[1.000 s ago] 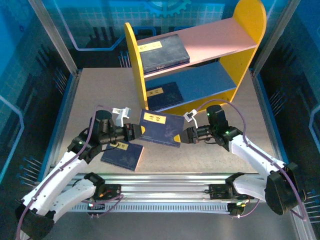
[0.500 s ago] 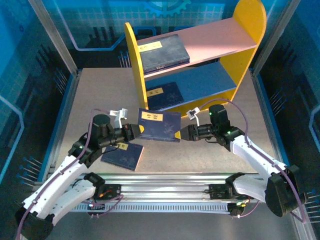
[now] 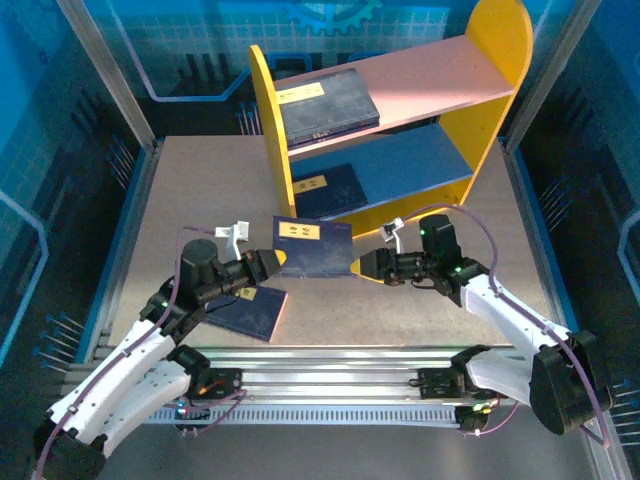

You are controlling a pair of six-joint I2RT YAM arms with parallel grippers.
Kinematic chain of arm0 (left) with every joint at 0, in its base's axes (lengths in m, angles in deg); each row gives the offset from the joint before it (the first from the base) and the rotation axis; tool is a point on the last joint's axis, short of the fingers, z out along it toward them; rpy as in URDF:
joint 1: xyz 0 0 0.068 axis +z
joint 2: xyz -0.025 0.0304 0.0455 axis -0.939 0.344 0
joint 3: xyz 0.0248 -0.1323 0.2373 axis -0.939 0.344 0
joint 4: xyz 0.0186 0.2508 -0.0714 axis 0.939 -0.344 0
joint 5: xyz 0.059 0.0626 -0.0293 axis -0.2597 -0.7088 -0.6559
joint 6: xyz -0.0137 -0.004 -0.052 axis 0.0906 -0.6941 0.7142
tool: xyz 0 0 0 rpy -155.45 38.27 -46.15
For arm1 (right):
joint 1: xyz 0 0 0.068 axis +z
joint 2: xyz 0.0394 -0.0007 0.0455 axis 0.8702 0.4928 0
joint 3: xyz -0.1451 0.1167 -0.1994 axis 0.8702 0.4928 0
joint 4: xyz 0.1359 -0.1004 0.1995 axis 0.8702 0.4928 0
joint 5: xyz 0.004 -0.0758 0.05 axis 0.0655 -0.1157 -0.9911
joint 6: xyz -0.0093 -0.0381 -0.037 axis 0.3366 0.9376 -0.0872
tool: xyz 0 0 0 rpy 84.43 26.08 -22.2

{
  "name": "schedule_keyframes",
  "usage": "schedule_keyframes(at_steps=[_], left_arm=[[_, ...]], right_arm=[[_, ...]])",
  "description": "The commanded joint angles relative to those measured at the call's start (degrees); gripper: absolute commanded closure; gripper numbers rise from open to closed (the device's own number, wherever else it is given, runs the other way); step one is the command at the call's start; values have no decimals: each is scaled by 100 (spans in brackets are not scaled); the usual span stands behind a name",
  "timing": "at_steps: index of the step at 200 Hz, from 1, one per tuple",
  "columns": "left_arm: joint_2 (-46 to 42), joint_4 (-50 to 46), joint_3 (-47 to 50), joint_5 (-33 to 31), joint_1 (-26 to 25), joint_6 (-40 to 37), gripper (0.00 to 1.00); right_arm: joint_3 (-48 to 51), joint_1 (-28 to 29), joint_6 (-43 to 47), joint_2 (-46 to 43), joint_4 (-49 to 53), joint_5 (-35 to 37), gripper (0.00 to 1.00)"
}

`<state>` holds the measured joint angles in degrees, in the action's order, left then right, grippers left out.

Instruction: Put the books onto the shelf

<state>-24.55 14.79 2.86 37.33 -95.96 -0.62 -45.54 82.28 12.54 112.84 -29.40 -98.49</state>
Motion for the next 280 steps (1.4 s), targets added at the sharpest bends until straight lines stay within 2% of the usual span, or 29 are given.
schedule_keyframes(at_steps=[1,47,99,150,189,216,240,253,268,280], left_arm=[[-180,864,157,73,7,209,100],[-193,1068,240,123,0,250,100],[-272,1695,490,95,-36,391,100],[-196,1692,506,-89,-175,292,100],[-76,1526,336,-200,-361,81,100],[38,1502,296,-226,-398,58,100],[139,1481,232,-215,-430,53,100],[158,1367,156,-235,-441,14,89],[88,1031,8,-306,-440,-96,71],[-38,689,-120,-377,-440,-235,66]], right_arm=[[41,-12,-136,-18,-91,102,30],[40,40,-496,165,-674,52,29],[-157,74,-710,353,-1077,-71,48],[-357,85,-739,378,-1143,-209,65],[-526,76,-606,399,-986,-267,81],[-603,28,-493,323,-954,-361,86],[-813,-38,-122,248,-458,-360,93],[-880,-139,37,202,-281,-409,94],[-871,-343,49,84,-254,-567,95],[-880,-553,184,-80,-35,-649,95]])
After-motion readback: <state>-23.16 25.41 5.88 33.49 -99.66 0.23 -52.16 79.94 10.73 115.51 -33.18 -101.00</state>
